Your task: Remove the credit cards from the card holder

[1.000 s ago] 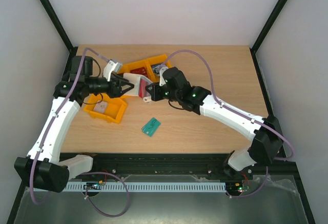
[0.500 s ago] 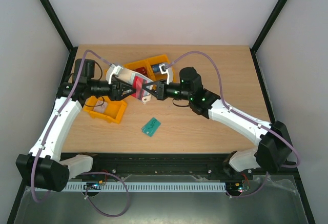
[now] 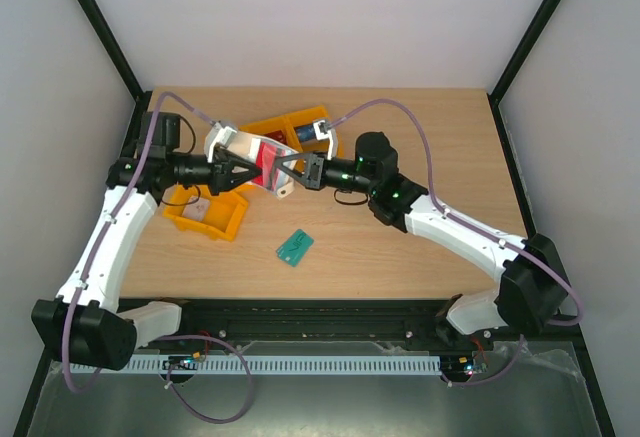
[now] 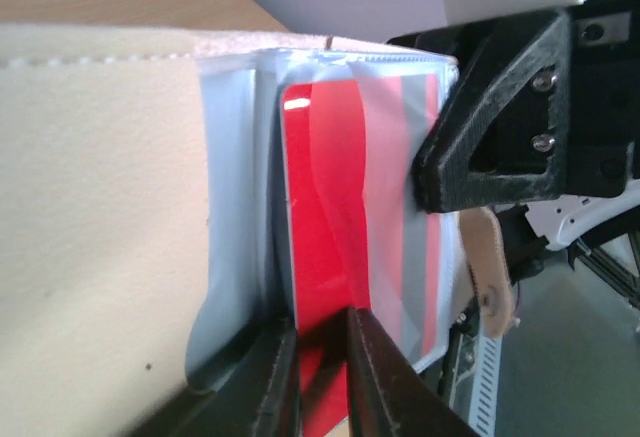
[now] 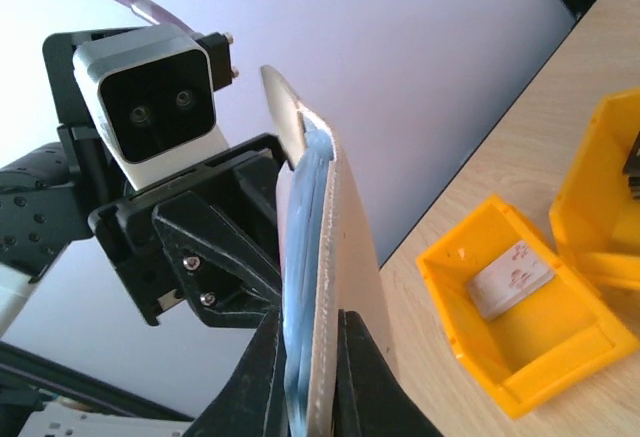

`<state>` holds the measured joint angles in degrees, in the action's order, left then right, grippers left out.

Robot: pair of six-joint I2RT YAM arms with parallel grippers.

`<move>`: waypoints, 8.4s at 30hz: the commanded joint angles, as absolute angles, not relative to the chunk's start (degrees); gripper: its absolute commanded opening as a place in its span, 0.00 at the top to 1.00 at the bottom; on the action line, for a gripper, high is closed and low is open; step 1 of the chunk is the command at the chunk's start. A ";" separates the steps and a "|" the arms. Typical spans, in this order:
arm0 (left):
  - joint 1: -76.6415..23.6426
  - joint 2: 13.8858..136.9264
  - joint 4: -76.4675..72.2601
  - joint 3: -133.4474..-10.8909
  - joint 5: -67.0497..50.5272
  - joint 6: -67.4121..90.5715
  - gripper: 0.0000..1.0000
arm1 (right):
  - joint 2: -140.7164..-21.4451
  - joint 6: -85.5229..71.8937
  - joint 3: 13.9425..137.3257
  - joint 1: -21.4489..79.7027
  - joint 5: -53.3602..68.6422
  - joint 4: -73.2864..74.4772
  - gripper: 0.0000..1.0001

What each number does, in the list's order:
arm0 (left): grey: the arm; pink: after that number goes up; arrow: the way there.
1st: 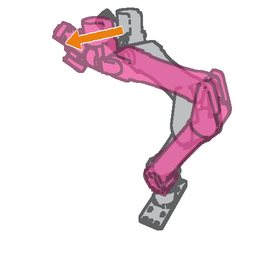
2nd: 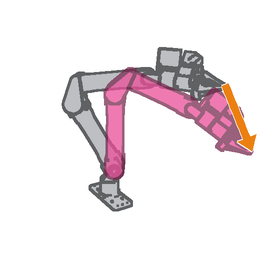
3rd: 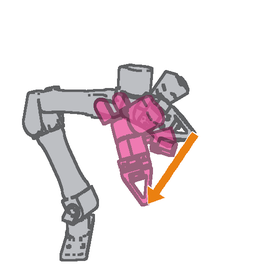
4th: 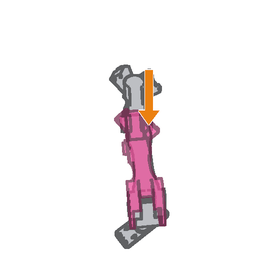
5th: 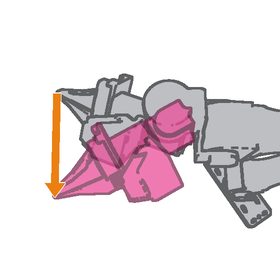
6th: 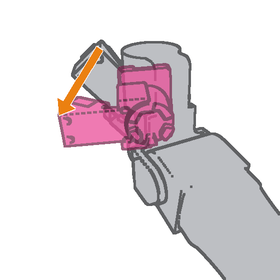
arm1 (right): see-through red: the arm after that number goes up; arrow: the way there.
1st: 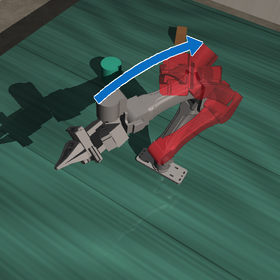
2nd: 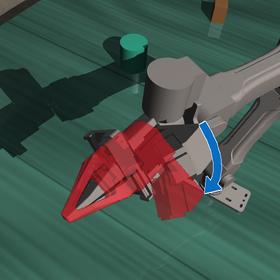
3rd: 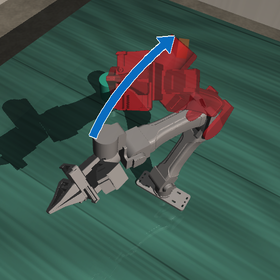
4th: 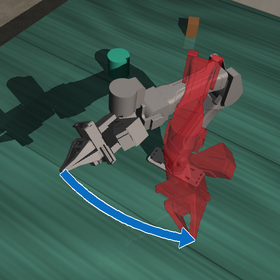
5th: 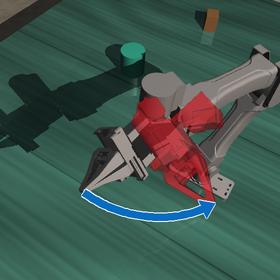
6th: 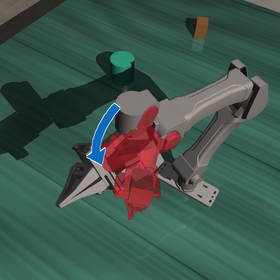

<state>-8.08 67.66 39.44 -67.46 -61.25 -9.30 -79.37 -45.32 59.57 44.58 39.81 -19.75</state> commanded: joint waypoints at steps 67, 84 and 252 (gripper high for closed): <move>-5.04 66.62 39.17 -64.79 -71.74 -12.41 0.77 | -75.33 -35.22 57.63 40.91 52.05 -17.48 0.98; -1.90 66.10 37.54 -62.46 -69.89 -12.67 0.98 | -74.54 -28.84 56.68 39.02 50.05 -7.88 0.98; -30.45 89.39 42.88 -88.88 -40.56 -17.78 0.86 | -73.26 -39.15 51.08 24.87 63.36 -24.38 0.98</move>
